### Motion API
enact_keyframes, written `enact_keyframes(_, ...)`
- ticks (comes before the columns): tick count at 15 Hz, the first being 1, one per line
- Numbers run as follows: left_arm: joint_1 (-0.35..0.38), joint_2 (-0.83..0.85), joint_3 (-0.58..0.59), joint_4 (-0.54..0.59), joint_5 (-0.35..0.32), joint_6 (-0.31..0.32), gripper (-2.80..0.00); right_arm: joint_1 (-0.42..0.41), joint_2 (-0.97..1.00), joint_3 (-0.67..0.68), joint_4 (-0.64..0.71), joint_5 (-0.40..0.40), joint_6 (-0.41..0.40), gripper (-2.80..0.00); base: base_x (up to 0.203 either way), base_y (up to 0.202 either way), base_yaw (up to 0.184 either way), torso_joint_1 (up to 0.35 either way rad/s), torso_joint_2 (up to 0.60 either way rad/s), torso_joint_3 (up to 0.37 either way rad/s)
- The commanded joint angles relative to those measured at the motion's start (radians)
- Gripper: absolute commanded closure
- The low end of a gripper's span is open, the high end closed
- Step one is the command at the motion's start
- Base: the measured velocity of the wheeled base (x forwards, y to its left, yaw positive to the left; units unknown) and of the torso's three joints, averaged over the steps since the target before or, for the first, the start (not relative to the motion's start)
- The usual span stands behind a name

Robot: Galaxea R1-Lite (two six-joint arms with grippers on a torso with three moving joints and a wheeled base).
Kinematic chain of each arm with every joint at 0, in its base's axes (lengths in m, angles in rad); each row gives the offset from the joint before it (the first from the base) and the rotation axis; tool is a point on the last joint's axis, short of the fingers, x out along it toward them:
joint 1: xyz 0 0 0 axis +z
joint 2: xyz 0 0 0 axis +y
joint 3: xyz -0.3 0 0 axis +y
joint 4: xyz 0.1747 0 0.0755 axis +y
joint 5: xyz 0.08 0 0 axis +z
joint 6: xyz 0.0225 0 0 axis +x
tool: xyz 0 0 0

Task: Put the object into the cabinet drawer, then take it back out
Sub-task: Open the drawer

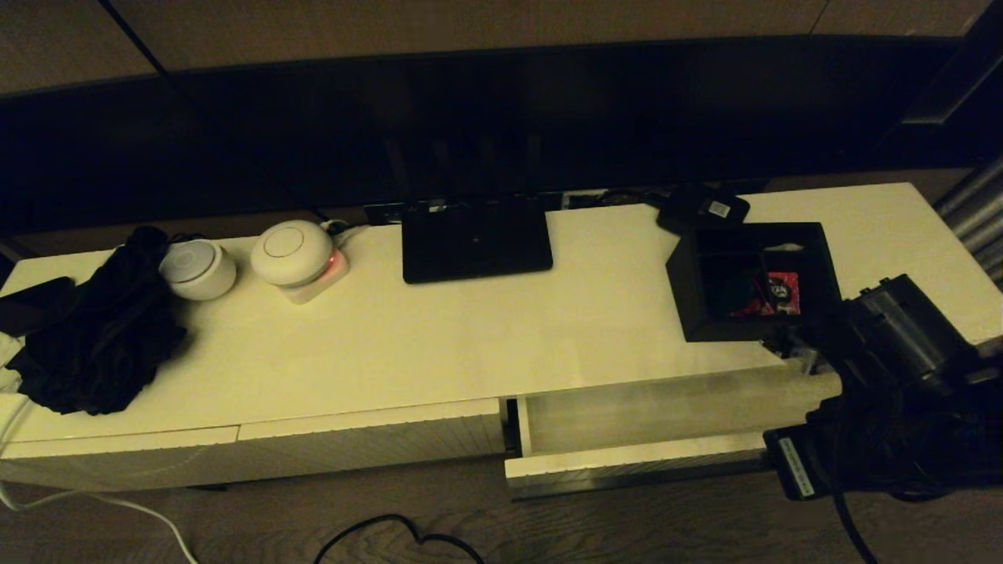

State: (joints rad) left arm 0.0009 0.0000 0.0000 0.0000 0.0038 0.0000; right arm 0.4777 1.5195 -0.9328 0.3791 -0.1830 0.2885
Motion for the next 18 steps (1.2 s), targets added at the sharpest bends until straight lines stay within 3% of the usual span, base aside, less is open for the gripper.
enact_keyframes(1, 0.001, 0.0, 0.003, 0.0, 0.001, 0.0, 0.0, -0.005, 0.065, 0.003, -0.053, -0.028, 0.004, 0.0, 0.0, 0.0, 0.0, 0.0, 0.0, 0.0)
enact_keyframes(10, 0.001, 0.0, 0.003, 0.0, 0.001, 0.0, 0.0, -0.018, 0.142, 0.0, -0.262, -0.114, 0.0, 0.0, 0.0, 0.0, 0.0, 0.0, 0.0, 0.0)
enact_keyframes(13, 0.001, 0.0, 0.003, 0.0, 0.001, 0.0, 0.0, -0.032, 0.148, 0.002, -0.274, -0.118, -0.003, 0.0, 0.0, 0.0, 0.0, 0.0, 0.0, 0.0)
enact_keyframes(18, 0.001, 0.0, 0.003, 0.0, 0.001, 0.0, 0.0, -0.037, 0.162, 0.043, -0.39, -0.145, -0.053, 0.0, 0.0, 0.0, 0.0, 0.0, 0.0, 0.0)
